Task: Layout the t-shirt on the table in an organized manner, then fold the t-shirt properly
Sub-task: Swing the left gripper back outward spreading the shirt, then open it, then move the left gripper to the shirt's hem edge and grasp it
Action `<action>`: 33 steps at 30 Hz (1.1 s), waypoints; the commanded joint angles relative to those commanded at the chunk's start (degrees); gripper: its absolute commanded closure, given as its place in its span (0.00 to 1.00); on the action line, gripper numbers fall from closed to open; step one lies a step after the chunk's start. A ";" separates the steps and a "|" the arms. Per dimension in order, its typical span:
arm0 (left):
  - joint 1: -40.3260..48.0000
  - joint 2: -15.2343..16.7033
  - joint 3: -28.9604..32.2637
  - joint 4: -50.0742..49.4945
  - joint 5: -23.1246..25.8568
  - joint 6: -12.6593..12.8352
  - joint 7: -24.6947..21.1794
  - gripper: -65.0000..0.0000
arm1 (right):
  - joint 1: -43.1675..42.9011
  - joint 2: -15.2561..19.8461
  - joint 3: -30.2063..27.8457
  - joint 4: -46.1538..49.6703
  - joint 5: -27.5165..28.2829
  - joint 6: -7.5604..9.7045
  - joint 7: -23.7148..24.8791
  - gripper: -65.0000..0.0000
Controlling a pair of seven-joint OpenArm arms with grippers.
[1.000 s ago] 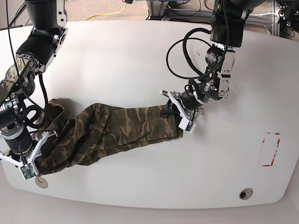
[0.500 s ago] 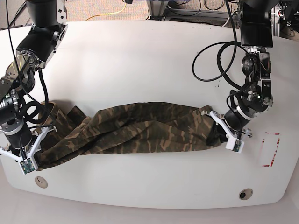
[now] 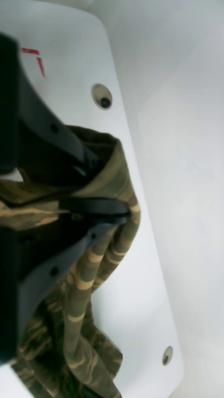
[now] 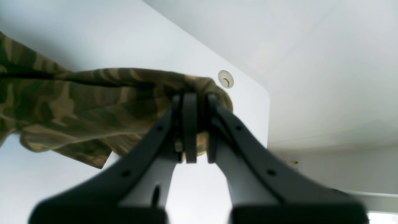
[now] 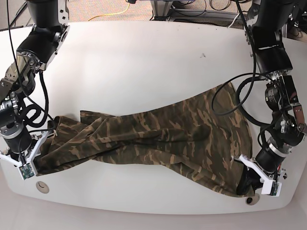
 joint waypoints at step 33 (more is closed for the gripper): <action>6.59 -1.58 -5.54 -2.64 7.38 -0.62 -2.11 0.24 | -1.67 0.09 0.18 0.09 0.18 0.00 0.00 0.99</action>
